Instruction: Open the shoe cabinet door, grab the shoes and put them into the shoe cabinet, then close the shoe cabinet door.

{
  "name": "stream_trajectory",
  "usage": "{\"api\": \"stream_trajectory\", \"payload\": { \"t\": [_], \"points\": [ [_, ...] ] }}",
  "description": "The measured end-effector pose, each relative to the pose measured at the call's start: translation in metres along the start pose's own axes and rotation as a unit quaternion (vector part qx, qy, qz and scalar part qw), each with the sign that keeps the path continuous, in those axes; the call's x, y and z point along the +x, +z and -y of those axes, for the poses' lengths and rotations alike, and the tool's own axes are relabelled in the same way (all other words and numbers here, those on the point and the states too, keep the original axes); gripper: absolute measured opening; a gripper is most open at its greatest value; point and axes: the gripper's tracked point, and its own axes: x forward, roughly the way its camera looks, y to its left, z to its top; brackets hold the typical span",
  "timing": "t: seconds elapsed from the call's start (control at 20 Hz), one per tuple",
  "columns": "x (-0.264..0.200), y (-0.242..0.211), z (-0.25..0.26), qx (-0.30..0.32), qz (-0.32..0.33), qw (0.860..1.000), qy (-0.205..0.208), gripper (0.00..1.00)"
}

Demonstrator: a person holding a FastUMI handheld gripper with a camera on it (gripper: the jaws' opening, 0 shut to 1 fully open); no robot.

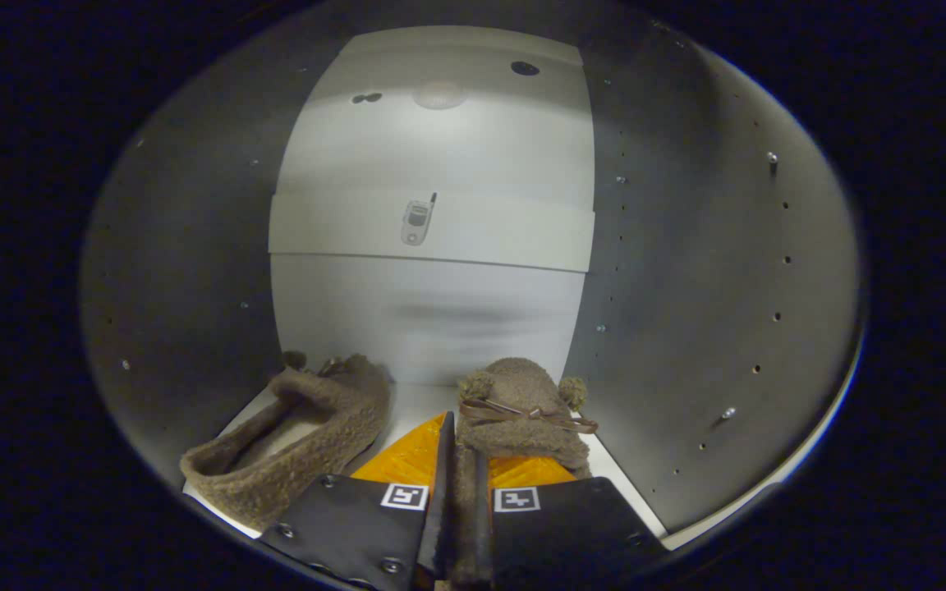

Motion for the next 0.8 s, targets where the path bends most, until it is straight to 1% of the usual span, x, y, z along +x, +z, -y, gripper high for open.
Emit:
{"api": "stream_trajectory", "payload": {
  "t": [0.15,0.4,0.6,0.75,0.8],
  "points": [
    [0.016,-0.018,-0.007,-0.016,-0.065,0.998,0.013,0.16],
    [0.015,-0.019,-0.003,0.003,-0.084,0.996,0.006,0.15],
    [0.010,-0.022,0.002,0.007,-0.098,0.995,-0.002,0.20],
    [0.001,-0.021,0.004,0.002,-0.104,0.995,-0.008,0.37],
    [-0.004,-0.021,0.003,-0.001,-0.105,0.994,-0.008,0.37]
  ]
}}
